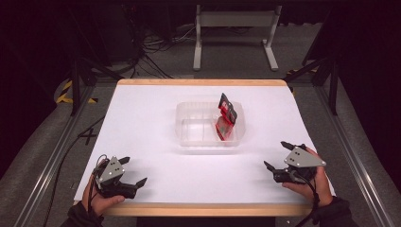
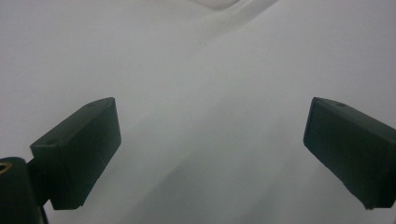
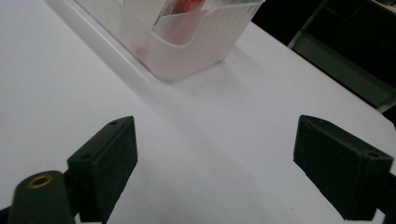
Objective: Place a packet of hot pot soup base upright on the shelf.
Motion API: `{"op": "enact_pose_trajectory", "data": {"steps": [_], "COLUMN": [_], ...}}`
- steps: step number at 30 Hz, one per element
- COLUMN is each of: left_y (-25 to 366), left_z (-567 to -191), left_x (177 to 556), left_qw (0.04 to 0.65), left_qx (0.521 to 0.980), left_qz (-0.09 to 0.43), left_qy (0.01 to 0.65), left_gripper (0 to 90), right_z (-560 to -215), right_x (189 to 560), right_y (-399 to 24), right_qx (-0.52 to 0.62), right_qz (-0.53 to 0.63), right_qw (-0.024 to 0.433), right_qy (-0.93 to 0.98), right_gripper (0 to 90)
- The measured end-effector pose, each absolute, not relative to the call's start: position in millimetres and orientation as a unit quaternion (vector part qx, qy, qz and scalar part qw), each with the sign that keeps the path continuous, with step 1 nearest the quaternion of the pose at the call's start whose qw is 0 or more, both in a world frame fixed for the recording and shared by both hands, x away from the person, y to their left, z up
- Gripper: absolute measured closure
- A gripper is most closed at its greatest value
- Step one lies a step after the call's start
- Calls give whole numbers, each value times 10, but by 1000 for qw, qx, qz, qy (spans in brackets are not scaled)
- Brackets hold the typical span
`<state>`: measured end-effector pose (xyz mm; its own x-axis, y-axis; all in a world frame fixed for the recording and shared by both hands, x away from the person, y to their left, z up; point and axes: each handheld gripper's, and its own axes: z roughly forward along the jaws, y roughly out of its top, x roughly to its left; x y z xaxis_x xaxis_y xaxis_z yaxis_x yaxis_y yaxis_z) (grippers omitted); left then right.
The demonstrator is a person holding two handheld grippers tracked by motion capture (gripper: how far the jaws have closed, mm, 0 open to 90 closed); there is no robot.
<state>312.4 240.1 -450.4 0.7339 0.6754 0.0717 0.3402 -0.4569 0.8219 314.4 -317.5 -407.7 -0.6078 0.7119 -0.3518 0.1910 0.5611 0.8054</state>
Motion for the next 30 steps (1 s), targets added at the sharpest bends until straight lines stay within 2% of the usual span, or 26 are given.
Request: {"op": "enact_pose_trajectory", "data": {"steps": [16, 30], "left_y": [2469, 2502], "left_z": [-4479, -4473], "left_x": [3162, 3189], "left_qw": [441, 450], "left_qx": [811, 802], "left_qz": [210, 214], "left_qy": [321, 329], "left_gripper": [49, 40], "right_z": [-4216, -4282], "right_x": [2928, 2822], "right_y": [-3643, -3794], "right_qx": [351, 377], "right_qz": [412, 437], "right_qw": [343, 358], "right_qy": [767, 734], "right_gripper": [130, 123]}}
